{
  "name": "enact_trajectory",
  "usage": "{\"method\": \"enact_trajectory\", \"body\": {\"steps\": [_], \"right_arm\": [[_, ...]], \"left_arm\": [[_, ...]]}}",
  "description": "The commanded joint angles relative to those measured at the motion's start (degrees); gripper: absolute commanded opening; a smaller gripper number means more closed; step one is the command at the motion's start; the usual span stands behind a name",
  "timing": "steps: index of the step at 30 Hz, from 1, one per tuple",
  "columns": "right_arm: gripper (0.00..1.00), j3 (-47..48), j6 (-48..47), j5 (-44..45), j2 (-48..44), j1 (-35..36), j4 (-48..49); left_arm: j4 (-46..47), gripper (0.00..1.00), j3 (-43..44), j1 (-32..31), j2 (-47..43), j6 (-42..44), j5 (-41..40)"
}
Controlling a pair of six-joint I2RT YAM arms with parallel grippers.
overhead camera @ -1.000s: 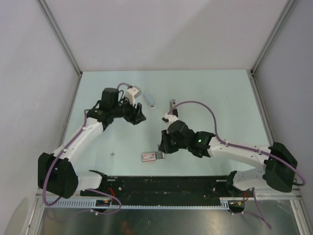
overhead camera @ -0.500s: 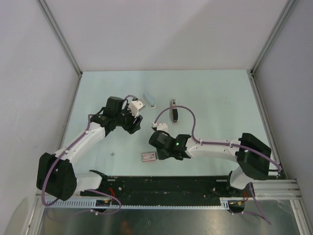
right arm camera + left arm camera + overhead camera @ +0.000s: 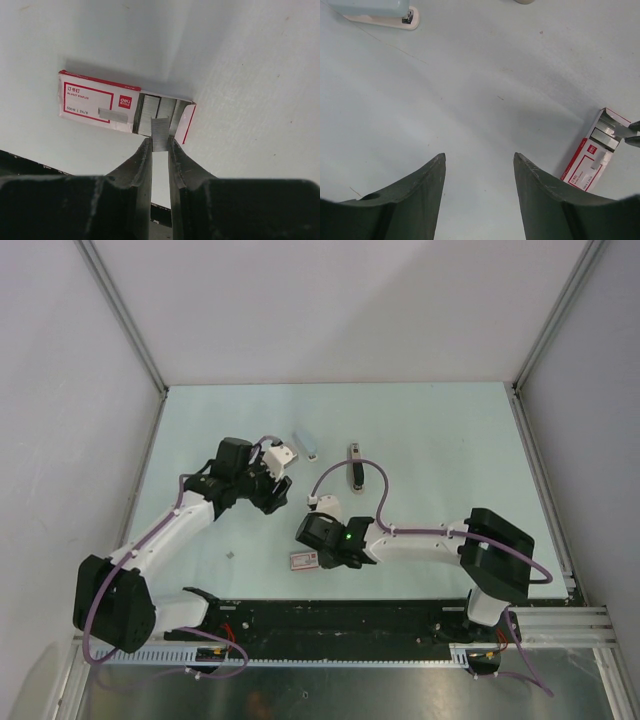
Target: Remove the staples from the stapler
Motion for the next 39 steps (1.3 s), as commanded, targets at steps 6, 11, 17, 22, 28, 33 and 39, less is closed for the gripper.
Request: {"method": "enact_trajectory", "body": {"steps": [6, 11, 17, 22, 28, 33, 39], "right_arm": [[0.02, 2.2, 1.8, 1.4, 1.4, -0.4, -0.9], [0.02, 2.2, 1.8, 0.7, 2.1, -0.5, -0.8], [0.02, 2.2, 1.7, 0.5, 2.3, -0.7, -0.5], [0.06, 2.2, 1.6, 0.2, 2.5, -0.8, -0.5], [0.13, 2.2, 1.6, 0.1, 2.5, -0.8, -0.4], [0.21, 2.3, 1.5, 0.1, 2.5, -0.7, -0.2], [0.36, 2.2, 1.6, 0.2, 2.3, -0.6, -0.1]], "left_arm": [[-0.3, 0.62, -0.2, -0.7, -2.0, 0.5, 1.9], [-0.2, 0.62, -0.1, -0.8, -2.1, 0.3, 2.1], [-0.2, 0.61, -0.2, -0.9, -2.3, 0.2, 2.1], [-0.2, 0.61, -0.1, -0.9, -2.3, 0.1, 2.2], [-0.2, 0.61, 0.1, -1.0, -2.6, -0.2, 2.2], [-0.3, 0.61, 0.0, -1.0, -2.8, -0.2, 2.2], [-0.3, 0.61, -0.2, -1.1, -3.1, 0.0, 1.9]]}}
